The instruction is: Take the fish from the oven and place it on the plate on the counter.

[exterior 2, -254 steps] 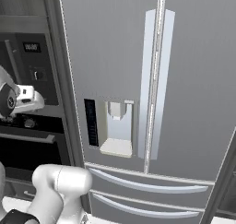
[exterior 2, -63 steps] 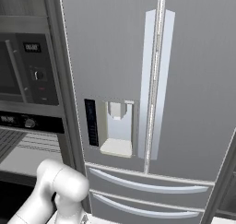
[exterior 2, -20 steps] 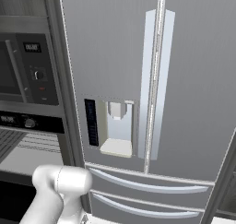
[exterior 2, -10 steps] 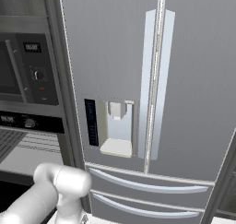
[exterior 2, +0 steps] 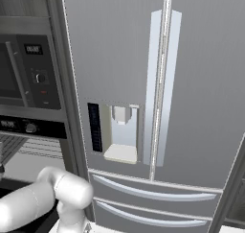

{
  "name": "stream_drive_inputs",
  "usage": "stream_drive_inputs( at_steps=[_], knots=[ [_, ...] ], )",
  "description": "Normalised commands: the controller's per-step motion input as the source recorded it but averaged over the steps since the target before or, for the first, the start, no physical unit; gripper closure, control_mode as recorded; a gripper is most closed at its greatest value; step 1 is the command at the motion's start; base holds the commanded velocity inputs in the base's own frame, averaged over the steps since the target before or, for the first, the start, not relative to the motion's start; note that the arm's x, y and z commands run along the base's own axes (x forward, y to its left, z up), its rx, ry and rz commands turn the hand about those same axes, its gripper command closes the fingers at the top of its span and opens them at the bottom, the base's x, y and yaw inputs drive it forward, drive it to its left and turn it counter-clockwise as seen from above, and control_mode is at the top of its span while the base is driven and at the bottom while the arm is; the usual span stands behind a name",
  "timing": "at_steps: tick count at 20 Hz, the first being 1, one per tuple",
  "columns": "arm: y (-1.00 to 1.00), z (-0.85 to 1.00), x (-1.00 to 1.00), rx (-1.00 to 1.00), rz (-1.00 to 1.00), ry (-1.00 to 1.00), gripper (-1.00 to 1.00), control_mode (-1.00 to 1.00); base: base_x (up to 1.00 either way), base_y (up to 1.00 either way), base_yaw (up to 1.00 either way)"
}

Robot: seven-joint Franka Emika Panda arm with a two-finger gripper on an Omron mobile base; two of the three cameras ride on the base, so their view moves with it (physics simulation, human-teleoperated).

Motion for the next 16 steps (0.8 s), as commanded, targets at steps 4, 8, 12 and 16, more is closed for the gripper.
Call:
stream_drive_inputs(
  at_steps=[4,8,12,16],
  knots=[
    [0.00,-0.40,0.23,-0.13,0.00,-0.14,-1.00,-1.00,0.00,0.00,0.00],
    [0.01,-0.53,0.12,-0.18,0.00,-0.22,-1.00,-1.00,0.00,0.00,0.00],
    [0.00,-0.25,-0.11,-0.21,0.10,-0.18,-1.00,-1.00,0.00,0.00,0.00],
    [0.17,-0.04,-0.04,-0.23,0.20,-0.05,-1.00,-1.00,0.00,0.00,0.00]
  ],
)
